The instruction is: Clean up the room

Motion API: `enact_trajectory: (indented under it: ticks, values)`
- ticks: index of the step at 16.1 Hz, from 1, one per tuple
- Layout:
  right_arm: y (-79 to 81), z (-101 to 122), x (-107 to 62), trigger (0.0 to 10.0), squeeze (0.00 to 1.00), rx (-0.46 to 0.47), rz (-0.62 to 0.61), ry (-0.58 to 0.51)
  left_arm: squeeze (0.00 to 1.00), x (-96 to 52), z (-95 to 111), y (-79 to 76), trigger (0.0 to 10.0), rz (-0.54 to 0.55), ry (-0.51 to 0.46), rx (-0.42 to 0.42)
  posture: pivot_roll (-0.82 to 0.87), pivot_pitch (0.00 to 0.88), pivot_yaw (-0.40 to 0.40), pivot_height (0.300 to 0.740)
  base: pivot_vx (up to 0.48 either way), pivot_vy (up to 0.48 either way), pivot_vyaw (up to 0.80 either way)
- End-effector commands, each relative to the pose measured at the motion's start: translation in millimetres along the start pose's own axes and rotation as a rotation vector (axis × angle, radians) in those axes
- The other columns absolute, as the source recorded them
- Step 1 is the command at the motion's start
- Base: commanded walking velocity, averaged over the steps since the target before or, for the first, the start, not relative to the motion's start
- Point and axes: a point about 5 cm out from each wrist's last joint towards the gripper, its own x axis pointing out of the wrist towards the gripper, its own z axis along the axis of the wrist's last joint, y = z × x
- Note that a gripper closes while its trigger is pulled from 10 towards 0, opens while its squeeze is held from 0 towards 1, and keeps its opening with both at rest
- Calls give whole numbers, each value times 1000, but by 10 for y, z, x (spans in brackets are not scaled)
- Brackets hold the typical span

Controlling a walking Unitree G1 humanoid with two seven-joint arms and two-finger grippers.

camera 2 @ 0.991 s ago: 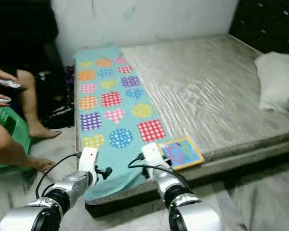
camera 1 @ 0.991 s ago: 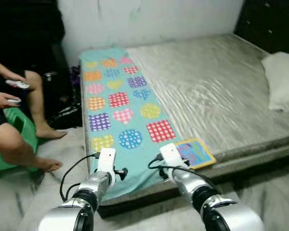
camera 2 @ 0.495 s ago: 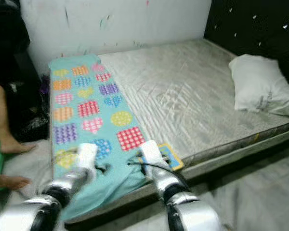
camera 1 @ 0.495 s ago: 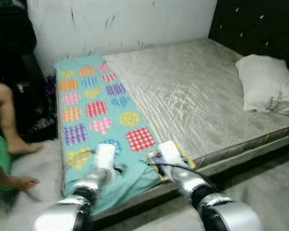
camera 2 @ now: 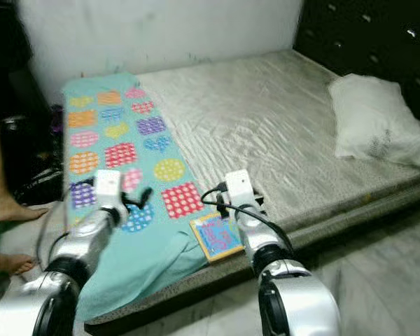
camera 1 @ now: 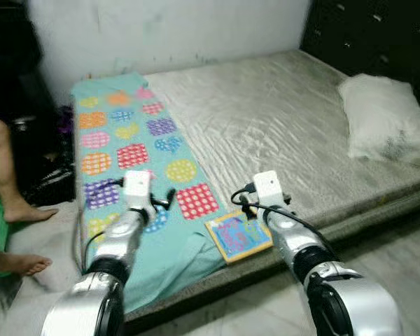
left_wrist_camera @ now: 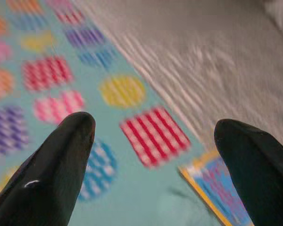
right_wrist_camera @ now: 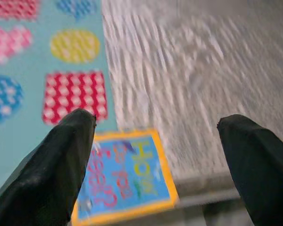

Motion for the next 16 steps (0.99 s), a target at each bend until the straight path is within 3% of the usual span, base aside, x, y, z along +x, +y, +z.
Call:
enact_trajectory:
  ticks: [1, 3, 4, 7, 9, 13, 16]
  values:
    - [-143, 127, 2, 10000, 0, 5, -16, -67, 0, -117, 82, 26, 10000, -14, -100, 37, -116, 0, -7, 740, 0, 0, 0]
    - [-209, 180, -17, 10000, 0, 8, -17, -122, 0, -289, 154, 79, 10000, 15, -185, 48, -116, 0, -9, 740, 0, 0, 0]
    - [-257, 276, -66, 10000, 0, 55, -11, -220, 0, -458, 255, 116, 10000, 49, -268, 54, -113, 0, -9, 740, 0, 0, 0]
    - [-294, 381, -227, 10000, 0, 42, 36, -370, 0, -705, 320, 86, 10000, 54, -344, 38, -93, 0, -1, 740, 0, 0, 0]
    - [-314, 375, -343, 10000, 0, 27, 68, -419, 0, -899, 204, 114, 10000, 76, -314, 36, -82, 0, -5, 740, 0, 0, 0]
    - [-279, 304, -522, 10000, 0, 24, 130, -462, 0, -980, 286, 92, 10000, 85, -320, 20, -76, 0, 2, 740, 0, 0, 0]
    - [-310, 306, -816, 10000, 0, -11, 150, -587, 0, -1144, 280, 82, 10000, 109, -314, -1, -74, 0, 5, 740, 0, 0, 0]
